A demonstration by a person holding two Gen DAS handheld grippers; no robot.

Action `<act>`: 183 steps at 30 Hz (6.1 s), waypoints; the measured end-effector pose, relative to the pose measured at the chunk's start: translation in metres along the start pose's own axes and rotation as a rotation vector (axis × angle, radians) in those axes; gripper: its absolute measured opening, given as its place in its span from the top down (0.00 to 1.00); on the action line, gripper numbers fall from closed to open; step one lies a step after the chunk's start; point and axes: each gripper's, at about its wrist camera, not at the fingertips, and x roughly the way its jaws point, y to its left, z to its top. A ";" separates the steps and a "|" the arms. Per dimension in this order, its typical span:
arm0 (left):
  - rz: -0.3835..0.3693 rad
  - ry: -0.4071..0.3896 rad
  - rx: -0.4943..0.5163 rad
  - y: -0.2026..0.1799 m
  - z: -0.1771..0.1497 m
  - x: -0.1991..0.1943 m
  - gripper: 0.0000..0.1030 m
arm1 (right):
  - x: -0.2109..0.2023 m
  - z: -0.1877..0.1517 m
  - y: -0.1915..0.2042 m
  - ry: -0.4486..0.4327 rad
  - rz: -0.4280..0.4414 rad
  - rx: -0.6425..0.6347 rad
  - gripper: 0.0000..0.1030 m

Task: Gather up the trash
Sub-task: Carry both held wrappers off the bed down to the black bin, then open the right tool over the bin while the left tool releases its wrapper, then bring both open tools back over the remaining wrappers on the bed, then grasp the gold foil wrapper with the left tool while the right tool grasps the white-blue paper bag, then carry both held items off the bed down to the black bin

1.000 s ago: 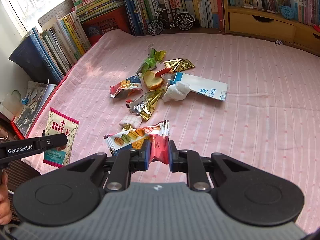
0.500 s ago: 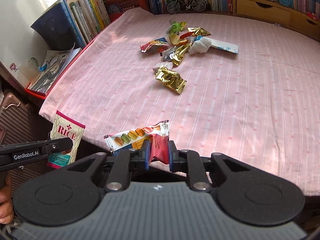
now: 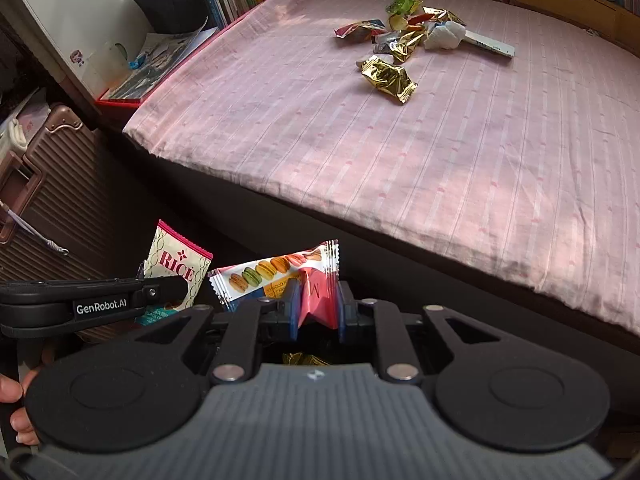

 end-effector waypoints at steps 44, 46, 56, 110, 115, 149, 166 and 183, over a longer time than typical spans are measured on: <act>0.083 0.119 -0.012 0.005 -0.029 0.048 0.47 | 0.052 -0.031 0.000 0.134 0.020 -0.019 0.68; 0.084 0.111 -0.003 0.002 -0.026 0.045 0.46 | 0.049 -0.029 -0.001 0.130 0.020 -0.014 0.68; 0.059 0.015 0.051 -0.014 0.012 0.019 0.38 | 0.021 0.002 -0.004 0.050 0.017 -0.024 0.59; -0.017 -0.075 -0.150 -0.170 0.233 0.141 0.25 | 0.090 0.278 -0.195 -0.070 -0.139 -0.271 0.16; 0.015 -0.063 -0.208 -0.178 0.234 0.156 0.26 | 0.117 0.293 -0.201 0.006 -0.095 -0.343 0.15; -0.014 -0.128 -0.171 -0.179 0.204 0.103 0.73 | 0.082 0.247 -0.210 -0.028 0.016 -0.096 0.96; 0.021 -0.122 -0.167 -0.059 0.072 0.016 0.74 | 0.025 0.122 -0.099 -0.004 0.063 -0.046 0.96; 0.037 0.018 -0.194 0.025 -0.016 0.020 0.73 | 0.041 0.010 0.011 0.123 0.156 -0.004 0.96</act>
